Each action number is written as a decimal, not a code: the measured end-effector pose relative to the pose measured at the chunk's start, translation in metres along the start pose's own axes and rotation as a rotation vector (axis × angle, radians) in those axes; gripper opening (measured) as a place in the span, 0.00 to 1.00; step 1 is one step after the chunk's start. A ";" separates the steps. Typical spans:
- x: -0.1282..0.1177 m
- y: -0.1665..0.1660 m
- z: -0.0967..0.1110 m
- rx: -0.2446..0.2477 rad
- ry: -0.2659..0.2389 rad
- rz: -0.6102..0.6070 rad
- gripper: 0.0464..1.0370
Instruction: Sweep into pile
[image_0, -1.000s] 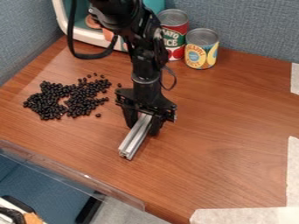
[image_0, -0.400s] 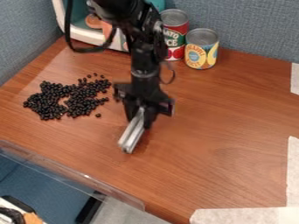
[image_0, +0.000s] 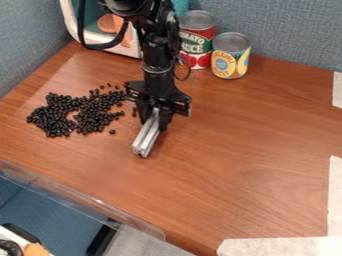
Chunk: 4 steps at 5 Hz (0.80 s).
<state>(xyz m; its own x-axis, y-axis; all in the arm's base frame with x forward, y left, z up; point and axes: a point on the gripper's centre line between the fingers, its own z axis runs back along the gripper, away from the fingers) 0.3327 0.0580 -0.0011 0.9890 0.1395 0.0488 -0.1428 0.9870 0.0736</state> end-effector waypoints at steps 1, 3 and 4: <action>0.020 0.013 -0.006 -0.016 0.016 0.024 0.34; 0.041 0.040 -0.010 -0.010 0.028 0.048 0.34; 0.037 0.063 -0.010 -0.006 0.036 0.097 0.34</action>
<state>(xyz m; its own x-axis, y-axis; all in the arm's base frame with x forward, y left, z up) 0.3608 0.1266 -0.0047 0.9714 0.2367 0.0198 -0.2375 0.9693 0.0645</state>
